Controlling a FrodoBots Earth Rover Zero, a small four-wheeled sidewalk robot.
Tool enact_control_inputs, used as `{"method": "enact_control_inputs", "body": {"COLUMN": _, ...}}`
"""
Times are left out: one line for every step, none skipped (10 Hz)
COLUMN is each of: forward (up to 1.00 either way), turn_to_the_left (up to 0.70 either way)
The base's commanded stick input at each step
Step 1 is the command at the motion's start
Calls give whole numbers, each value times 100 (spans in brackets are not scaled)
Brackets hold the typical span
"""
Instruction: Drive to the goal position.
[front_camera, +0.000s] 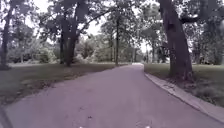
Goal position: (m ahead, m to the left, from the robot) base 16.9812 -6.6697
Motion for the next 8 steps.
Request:
{"method": "enact_control_inputs", "body": {"forward": 70, "turn_to_the_left": 1}}
{"method": "enact_control_inputs", "body": {"forward": 70, "turn_to_the_left": 1}}
{"method": "enact_control_inputs", "body": {"forward": 70, "turn_to_the_left": 1}}
{"method": "enact_control_inputs", "body": {"forward": 70, "turn_to_the_left": 1}}
{"method": "enact_control_inputs", "body": {"forward": 70, "turn_to_the_left": 1}}
{"method": "enact_control_inputs", "body": {"forward": 70, "turn_to_the_left": 1}}
{"method": "enact_control_inputs", "body": {"forward": 70, "turn_to_the_left": 1}}
{"method": "enact_control_inputs", "body": {"forward": 70, "turn_to_the_left": 1}}
